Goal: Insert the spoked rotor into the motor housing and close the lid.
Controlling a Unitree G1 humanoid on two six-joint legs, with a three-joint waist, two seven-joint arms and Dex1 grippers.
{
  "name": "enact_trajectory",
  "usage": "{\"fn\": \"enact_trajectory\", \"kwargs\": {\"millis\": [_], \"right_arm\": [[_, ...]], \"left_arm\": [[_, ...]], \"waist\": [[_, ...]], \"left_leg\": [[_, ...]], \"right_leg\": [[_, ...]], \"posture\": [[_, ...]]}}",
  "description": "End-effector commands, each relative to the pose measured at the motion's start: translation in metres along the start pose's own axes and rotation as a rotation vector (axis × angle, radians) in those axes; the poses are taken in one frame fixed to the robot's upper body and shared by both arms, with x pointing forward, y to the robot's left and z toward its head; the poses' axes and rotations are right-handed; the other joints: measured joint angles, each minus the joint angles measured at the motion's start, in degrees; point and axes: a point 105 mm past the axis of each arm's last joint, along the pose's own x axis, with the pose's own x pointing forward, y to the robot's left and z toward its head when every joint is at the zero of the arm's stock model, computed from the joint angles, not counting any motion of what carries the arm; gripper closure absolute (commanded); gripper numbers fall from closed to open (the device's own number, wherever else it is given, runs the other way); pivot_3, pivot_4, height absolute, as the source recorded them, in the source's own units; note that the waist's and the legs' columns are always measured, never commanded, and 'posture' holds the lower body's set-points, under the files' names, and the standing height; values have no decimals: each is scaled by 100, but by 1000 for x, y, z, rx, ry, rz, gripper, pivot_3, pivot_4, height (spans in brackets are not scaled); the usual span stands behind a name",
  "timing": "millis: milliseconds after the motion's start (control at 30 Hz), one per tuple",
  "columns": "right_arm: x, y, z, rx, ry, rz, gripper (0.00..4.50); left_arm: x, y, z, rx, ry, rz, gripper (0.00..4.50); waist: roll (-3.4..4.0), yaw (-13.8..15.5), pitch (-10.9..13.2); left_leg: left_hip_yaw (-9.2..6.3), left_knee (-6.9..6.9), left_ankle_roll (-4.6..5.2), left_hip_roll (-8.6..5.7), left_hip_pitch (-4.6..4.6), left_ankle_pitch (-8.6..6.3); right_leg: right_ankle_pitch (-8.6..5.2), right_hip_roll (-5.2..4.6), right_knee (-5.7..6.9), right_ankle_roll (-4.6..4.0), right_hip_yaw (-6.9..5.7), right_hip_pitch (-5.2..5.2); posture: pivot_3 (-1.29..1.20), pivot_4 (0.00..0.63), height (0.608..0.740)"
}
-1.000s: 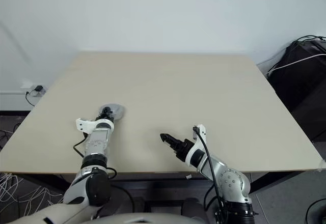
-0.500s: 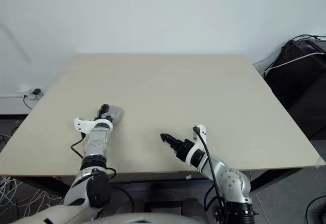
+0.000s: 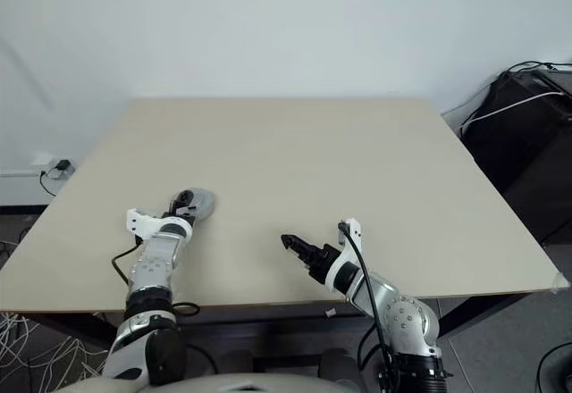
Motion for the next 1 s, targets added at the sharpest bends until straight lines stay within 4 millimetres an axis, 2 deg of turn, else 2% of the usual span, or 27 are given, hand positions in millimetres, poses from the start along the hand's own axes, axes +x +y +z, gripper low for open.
{"fn": "enact_trajectory", "kwargs": {"millis": [33,467,833,900,1000], "right_arm": [[2,11,7,-27,-21,43,0],[1,10,8,-32,-17,39,0],[3,10,6,-23,-8,44,0],[3,10,5,-22,-8,45,0],[3,11,5,-26,-8,49,0]], "left_arm": [[-6,22,-6,39,54,76,33],[-28,45,-19,122,169,131,33],[-69,67,-33,151,254,192,33],[-78,65,-38,198,275,164,33],[-88,51,-42,337,291,32,33]], "waist": [[5,-8,-4],[25,-67,-34],[60,-115,-65],[62,-129,-68],[62,-124,-67]], "left_leg": [[0,-1,-1,0,2,0],[3,-23,-2,-2,12,-2],[5,-47,-16,-1,24,-12],[6,-47,-18,-2,24,-15],[8,-49,-25,-1,24,-26]], "right_leg": [[0,0,0,0,1,1],[-11,-9,-1,-17,4,-2],[-25,-21,-7,-20,6,-2],[-27,-24,-7,-18,7,-4],[-33,-29,-8,-20,10,-4]], "posture": [[0,0,740],[0,0,740],[0,0,740],[0,0,740],[0,0,740]]}}
